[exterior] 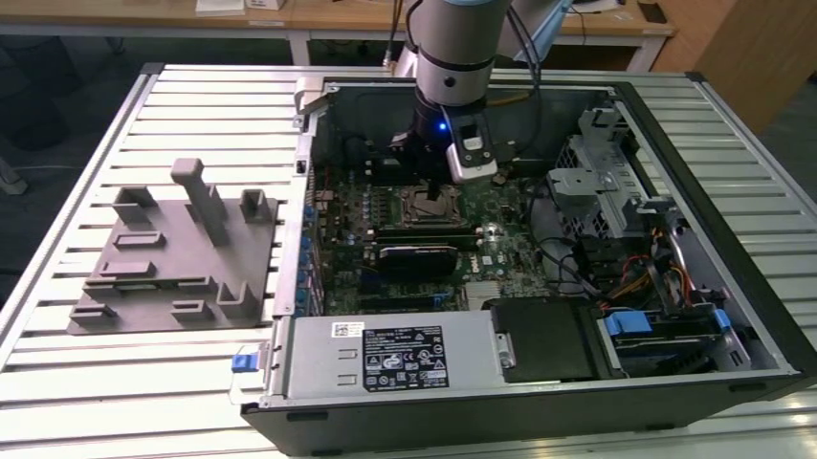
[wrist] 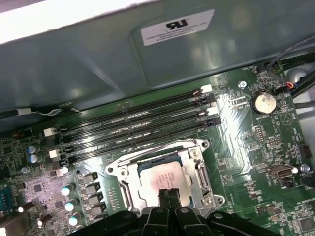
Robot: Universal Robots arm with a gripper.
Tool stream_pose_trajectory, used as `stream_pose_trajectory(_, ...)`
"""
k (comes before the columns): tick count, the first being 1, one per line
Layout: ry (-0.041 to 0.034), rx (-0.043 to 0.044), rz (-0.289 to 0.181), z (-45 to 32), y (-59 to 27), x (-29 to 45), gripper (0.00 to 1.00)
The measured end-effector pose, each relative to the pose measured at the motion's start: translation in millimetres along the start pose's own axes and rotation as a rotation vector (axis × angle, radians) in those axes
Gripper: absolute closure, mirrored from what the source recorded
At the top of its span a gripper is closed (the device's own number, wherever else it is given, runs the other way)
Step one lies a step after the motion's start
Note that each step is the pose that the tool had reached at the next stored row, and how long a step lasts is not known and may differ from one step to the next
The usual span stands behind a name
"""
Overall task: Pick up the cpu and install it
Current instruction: 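Install the first cpu locking lever, then install the second cpu locking lever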
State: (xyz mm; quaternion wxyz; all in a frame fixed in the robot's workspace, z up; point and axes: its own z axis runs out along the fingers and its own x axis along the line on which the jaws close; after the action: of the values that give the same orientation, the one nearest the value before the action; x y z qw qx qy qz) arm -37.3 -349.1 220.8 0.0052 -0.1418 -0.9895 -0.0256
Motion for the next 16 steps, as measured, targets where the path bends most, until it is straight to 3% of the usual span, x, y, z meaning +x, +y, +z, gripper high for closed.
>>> stream_pose_trajectory(13, 0.0002, 0.0001, -0.004, 0.0, 0.1, -0.2, 0.89)
stream_pose_trajectory(16, 0.0002, 0.0003, -0.004, -3.0, 0.4, -0.1, 0.89)
